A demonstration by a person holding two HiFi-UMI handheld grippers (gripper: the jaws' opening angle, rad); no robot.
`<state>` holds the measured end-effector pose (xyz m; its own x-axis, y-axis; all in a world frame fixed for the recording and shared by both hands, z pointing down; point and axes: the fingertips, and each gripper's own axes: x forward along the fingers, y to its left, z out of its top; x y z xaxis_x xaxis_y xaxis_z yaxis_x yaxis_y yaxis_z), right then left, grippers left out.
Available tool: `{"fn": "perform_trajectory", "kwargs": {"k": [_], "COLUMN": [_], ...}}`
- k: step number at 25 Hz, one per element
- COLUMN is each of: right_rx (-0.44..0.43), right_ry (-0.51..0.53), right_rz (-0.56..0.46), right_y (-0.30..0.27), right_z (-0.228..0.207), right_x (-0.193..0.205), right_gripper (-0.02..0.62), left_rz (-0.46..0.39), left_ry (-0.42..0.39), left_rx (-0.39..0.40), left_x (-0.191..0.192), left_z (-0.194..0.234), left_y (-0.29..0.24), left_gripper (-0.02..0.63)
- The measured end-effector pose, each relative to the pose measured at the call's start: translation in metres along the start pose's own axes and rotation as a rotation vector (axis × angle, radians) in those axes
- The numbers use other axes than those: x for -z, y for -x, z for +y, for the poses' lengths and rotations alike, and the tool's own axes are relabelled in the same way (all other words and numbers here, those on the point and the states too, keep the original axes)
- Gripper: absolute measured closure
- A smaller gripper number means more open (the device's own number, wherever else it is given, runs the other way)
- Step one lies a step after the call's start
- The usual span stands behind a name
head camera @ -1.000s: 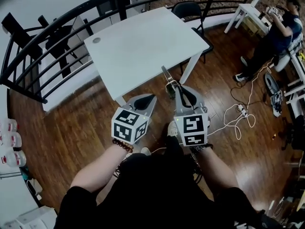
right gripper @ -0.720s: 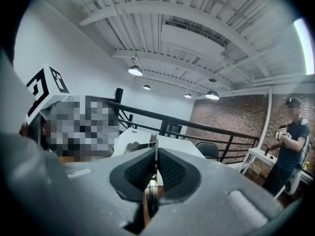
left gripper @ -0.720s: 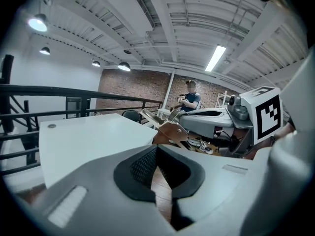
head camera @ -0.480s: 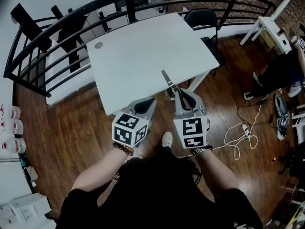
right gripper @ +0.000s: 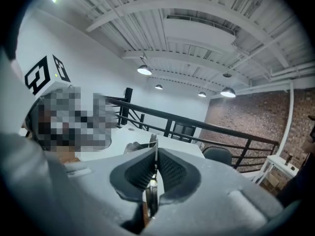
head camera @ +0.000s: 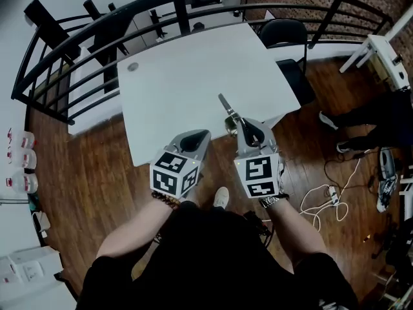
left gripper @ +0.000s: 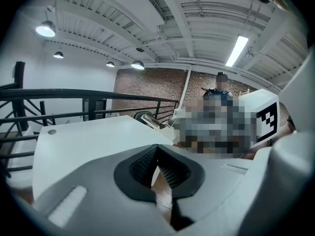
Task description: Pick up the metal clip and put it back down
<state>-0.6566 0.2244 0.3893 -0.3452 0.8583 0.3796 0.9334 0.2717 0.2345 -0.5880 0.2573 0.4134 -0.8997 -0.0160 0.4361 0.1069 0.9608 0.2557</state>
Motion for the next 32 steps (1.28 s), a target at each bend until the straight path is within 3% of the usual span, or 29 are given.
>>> {"fn": "perform_trajectory", "kwargs": {"k": [9, 22, 32], "right_rx": [-0.02, 0.04, 0.034], "right_ry": [0.016, 0.081, 0.129], "right_rz": [0.015, 0.084, 0.126], "right_y": [-0.049, -0.14, -0.203], "right_z": [-0.023, -0.038, -0.062], "right_x": [-0.004, -0.023, -0.02], "right_gripper": [0.598, 0.598, 0.598], "left_rz": [-0.004, -0.013, 0.012], "left_ry": [0.016, 0.009, 0.055], "left_rx": [-0.019, 0.068, 0.048], "left_x": [-0.024, -0.063, -0.074], "left_z": [0.034, 0.105, 0.148], "left_y": [-0.033, -0.074, -0.11], "left_gripper": [0.591, 0.591, 0.591]}}
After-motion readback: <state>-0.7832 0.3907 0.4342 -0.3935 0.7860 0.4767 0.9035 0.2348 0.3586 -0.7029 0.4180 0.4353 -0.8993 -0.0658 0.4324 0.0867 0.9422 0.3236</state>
